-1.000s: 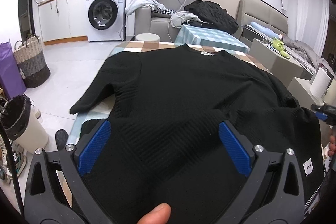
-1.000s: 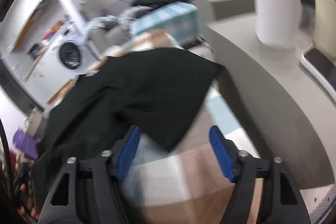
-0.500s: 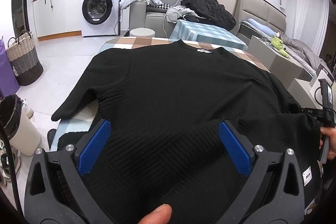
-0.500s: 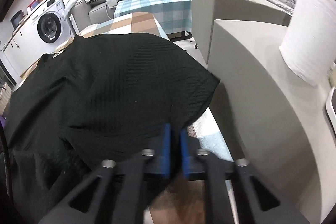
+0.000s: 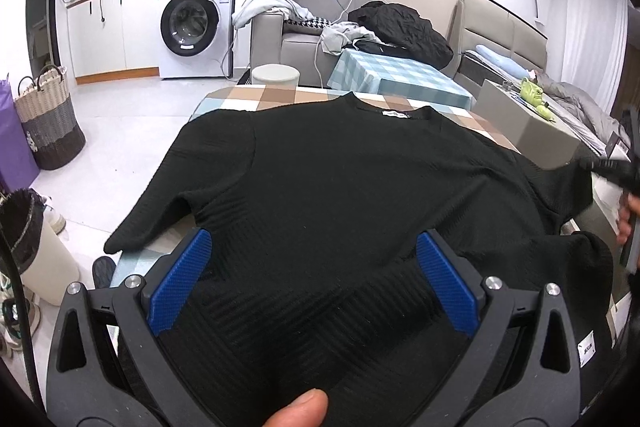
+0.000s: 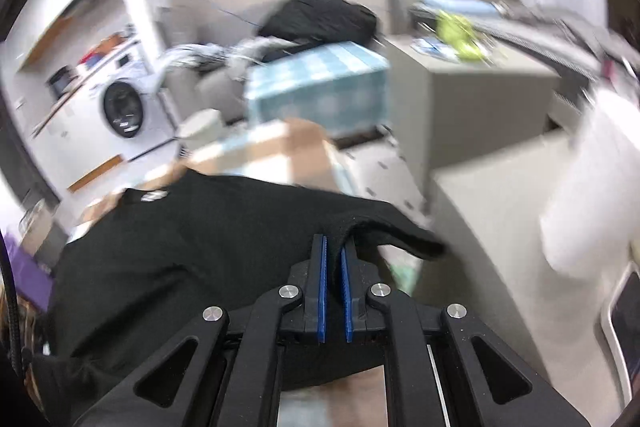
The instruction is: Fold small clothes
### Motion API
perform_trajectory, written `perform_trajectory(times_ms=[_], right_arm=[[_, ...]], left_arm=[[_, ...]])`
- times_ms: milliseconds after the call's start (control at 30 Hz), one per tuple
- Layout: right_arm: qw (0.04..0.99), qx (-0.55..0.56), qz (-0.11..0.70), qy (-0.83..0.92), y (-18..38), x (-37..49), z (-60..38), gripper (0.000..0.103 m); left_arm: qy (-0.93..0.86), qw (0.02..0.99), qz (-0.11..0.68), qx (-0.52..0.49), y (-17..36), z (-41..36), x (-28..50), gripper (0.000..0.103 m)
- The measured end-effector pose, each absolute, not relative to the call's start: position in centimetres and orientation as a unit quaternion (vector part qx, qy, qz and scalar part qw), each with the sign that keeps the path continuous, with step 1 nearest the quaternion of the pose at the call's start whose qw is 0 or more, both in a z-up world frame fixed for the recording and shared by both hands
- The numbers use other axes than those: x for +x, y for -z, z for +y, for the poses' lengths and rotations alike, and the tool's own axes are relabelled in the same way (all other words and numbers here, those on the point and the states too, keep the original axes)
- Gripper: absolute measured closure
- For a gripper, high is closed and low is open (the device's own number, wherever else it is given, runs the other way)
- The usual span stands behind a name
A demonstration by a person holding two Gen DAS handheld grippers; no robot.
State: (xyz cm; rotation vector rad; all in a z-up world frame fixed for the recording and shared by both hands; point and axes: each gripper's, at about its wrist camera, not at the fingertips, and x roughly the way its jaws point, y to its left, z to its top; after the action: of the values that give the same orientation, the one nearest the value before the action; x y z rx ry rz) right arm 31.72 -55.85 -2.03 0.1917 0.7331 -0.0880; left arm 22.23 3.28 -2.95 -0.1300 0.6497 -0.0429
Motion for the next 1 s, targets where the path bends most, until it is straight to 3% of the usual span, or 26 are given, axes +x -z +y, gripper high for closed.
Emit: perform_trajectory(times_ms=[200, 267, 300, 333, 533, 700, 867, 933, 1000], right_arm=[[0.930, 0.051, 0.344, -0.119, -0.4, 33.5, -45.1, 0.096], [0.914, 0.041, 0.356, -0.187, 0.3, 33.0, -41.5, 0.086], [0.907, 0.033, 0.361, -0.212, 0.5, 33.1, -40.3, 0.074], [0.905, 0.022, 0.361, -0.223, 0.7, 32.6, -39.4, 0.068], [0.914, 0.015, 0.382, -0.131, 2.0, 31.5, -43.8, 0.059], [0.871, 0.069, 0.480, -0.075, 7.3, 32.7, -49.2, 0.059], [0.847, 0.105, 0.513, -0.095, 10.6, 34.3, -50.1, 0.061], [0.840, 0.095, 0.524, -0.105, 11.8, 35.3, -49.4, 0.079], [0.847, 0.063, 0.517, -0.104, 11.5, 35.2, -48.5, 0.087]], left_arm=[[0.020, 0.947, 0.314, -0.064, 2.8, 3.9, 21.9, 0.001], [0.017, 0.947, 0.316, -0.061, 3.1, 3.9, 21.8, 0.001], [0.015, 0.947, 0.317, -0.060, 3.2, 3.8, 21.8, 0.001], [0.013, 0.947, 0.317, -0.059, 3.2, 3.9, 21.7, 0.001], [0.014, 0.948, 0.311, -0.066, 3.0, 4.1, 21.3, 0.001], [0.019, 0.946, 0.316, -0.067, 3.5, 3.8, 21.3, 0.001], [0.009, 0.944, 0.323, -0.060, 3.9, 4.0, 21.1, 0.001], [0.001, 0.944, 0.324, -0.056, 4.0, 4.2, 20.9, 0.001], [-0.009, 0.944, 0.326, -0.056, 4.1, 4.6, 20.7, 0.001]])
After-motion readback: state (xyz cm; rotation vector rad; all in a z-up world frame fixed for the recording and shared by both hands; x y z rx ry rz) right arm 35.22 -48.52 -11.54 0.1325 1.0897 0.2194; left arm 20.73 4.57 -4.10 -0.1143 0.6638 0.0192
